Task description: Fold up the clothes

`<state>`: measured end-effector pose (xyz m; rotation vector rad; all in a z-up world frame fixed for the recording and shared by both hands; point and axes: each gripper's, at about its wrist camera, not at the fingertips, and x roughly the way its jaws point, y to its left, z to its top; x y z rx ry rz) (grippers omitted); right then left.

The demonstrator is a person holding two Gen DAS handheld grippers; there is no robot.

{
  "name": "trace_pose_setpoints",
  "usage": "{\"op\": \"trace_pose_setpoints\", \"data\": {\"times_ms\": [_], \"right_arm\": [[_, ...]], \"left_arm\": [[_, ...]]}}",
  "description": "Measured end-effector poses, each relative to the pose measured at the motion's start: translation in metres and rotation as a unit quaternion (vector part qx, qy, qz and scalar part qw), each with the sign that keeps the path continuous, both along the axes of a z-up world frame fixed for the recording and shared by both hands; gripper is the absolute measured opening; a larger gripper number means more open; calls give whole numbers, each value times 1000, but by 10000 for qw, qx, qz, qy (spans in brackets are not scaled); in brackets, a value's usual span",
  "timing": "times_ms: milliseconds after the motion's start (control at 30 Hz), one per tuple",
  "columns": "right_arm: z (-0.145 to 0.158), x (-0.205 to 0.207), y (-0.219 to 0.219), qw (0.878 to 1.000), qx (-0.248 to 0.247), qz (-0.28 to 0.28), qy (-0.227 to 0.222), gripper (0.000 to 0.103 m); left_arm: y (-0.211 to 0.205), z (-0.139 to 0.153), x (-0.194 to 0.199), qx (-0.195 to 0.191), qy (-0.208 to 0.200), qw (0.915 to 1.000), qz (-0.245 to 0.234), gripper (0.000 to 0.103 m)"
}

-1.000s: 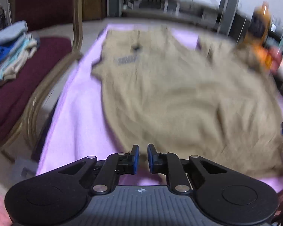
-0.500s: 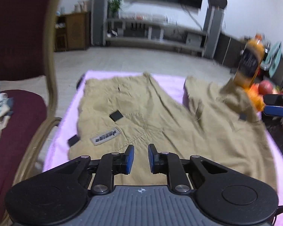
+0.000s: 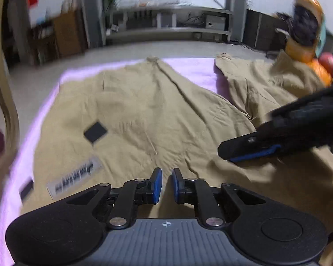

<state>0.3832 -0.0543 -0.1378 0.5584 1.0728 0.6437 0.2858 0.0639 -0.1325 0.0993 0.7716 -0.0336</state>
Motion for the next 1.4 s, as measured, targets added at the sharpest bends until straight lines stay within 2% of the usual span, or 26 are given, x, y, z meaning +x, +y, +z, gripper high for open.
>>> {"op": "trace_pose_setpoints", "data": {"times_ms": [67, 133, 200, 233, 300, 433, 500, 600, 667, 700, 767, 800, 833, 900, 967, 1067, 1133, 1200, 1233, 1400], "right_arm": [[-5, 5, -18, 9985, 20, -539, -105, 0], [-3, 7, -40, 9947, 23, -1025, -121, 0], [9, 1, -45, 9931, -239, -1107, -308, 2], [15, -2, -47, 9922, -329, -1137, -398, 8], [27, -7, -39, 9923, -134, -1080, -586, 18], [45, -3, 7, 9950, -30, -504, -856, 21], [42, 8, 35, 9969, -55, -113, -776, 21], [21, 25, 69, 9986, -126, 253, -446, 21], [12, 31, 71, 9978, -393, 128, -517, 1], [12, 33, 60, 9977, -437, -205, -479, 0], [23, 33, 39, 9935, -619, -821, -487, 4], [36, 24, 26, 9924, -643, -872, -582, 10], [49, 15, 14, 9912, -667, -923, -676, 19], [78, -6, -15, 9877, -746, -1084, -840, 29], [108, -30, -47, 9833, -816, -1316, -961, 31], [132, -60, -117, 9730, -420, -2142, -755, 45], [132, -71, -158, 9629, -124, -2577, -793, 55], [124, -66, -187, 9501, -292, -2968, -914, 57], [116, -60, -195, 9456, -455, -3081, -940, 56], [66, -25, -218, 9479, -871, -3031, -453, 45]], "left_arm": [[12, 4, 4, -12, -20, 9994, 351, 16], [35, 12, 10, -47, -130, 9951, 974, 14], [59, 24, 12, -46, -339, 9892, 1428, 14], [69, 29, 15, -90, -407, 9872, 1542, 14], [85, 35, 25, -169, -456, 9862, 1585, 14], [92, 26, 48, -148, -304, 9894, 1411, 14], [88, 15, 57, 117, -112, 9907, 1351, 14], [88, 4, 59, 542, -71, 9868, 1522, 18], [90, 3, 61, 852, -30, 9808, 1756, 18], [92, 4, 61, 931, -3, 9778, 1877, 18], [96, 9, 60, 855, 26, 9758, 2012, 16], [96, 13, 59, 753, 9, 9763, 2028, 14], [95, 17, 57, 620, -39, 9780, 1993, 15], [82, 31, 50, 309, -227, 9843, 1722, 15], [62, 45, 44, -36, -402, 9908, 1290, 15], [29, 70, 27, -688, -566, 9948, 500, 15], [3, 78, 21, -1009, -550, 9934, 70, 15], [-26, 80, 19, -1191, -470, 9914, -276, 15], [-42, 76, 22, -1133, -387, 9921, -371, 15], [-113, 35, 36, -931, 123, 9910, -951, 14]]}}
